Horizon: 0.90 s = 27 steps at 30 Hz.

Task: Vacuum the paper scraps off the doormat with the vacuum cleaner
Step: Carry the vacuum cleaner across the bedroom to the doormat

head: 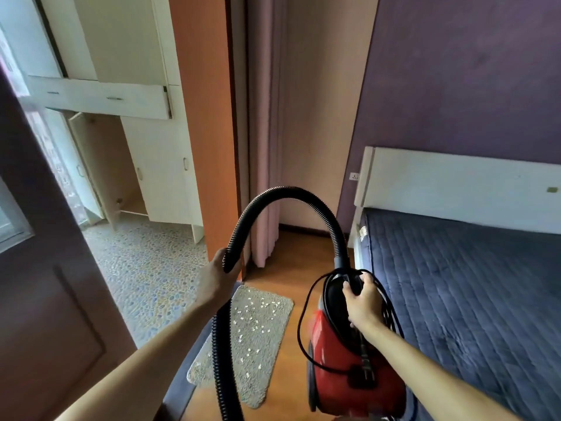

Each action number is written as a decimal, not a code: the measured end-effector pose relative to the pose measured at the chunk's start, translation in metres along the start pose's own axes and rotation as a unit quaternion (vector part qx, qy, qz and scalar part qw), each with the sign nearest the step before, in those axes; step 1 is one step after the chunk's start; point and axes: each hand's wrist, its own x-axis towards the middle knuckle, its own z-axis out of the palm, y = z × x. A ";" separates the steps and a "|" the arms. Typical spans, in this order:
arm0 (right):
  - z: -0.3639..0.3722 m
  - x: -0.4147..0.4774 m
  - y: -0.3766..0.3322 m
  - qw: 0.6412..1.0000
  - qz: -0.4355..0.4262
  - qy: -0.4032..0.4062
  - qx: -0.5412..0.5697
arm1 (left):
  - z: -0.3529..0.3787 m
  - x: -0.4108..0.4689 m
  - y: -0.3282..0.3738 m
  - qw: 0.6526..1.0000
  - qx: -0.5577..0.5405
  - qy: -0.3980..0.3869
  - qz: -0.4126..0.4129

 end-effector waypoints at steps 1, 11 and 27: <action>0.004 0.012 0.000 1.000 0.007 0.005 -0.001 | 0.009 0.016 -0.002 1.000 -0.002 -0.009 0.002; 0.056 0.161 -0.019 0.997 0.041 0.067 -0.012 | 0.103 0.184 -0.007 0.995 -0.059 -0.083 0.008; 0.068 0.371 -0.017 0.993 0.057 0.101 0.006 | 0.276 0.370 0.019 0.987 -0.096 -0.131 -0.008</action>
